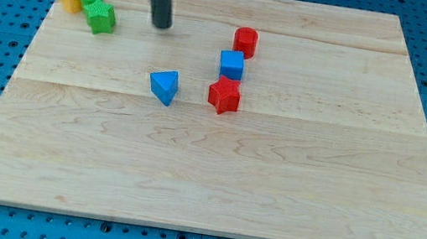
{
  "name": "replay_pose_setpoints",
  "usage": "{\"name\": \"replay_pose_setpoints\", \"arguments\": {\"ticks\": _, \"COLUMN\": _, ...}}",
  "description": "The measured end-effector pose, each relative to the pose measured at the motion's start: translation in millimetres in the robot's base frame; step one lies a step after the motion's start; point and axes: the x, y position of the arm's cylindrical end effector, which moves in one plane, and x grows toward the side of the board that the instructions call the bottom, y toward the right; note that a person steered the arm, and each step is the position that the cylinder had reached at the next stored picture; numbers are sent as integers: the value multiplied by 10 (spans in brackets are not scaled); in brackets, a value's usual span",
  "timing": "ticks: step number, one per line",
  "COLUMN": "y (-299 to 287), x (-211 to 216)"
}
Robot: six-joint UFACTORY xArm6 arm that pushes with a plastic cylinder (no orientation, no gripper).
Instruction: Separate the yellow blocks and green blocks away from each other
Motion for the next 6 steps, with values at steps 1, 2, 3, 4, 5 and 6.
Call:
{"name": "replay_pose_setpoints", "arguments": {"ticks": 1, "y": -432, "x": -629}}
{"name": "replay_pose_setpoints", "arguments": {"ticks": 2, "y": -1177, "x": -623}}
{"name": "replay_pose_setpoints", "arguments": {"ticks": 3, "y": -1827, "x": -584}}
{"name": "replay_pose_setpoints", "arguments": {"ticks": 4, "y": -1691, "x": -65}}
{"name": "replay_pose_setpoints", "arguments": {"ticks": 5, "y": -1271, "x": 212}}
{"name": "replay_pose_setpoints", "arguments": {"ticks": 6, "y": -1135, "x": 214}}
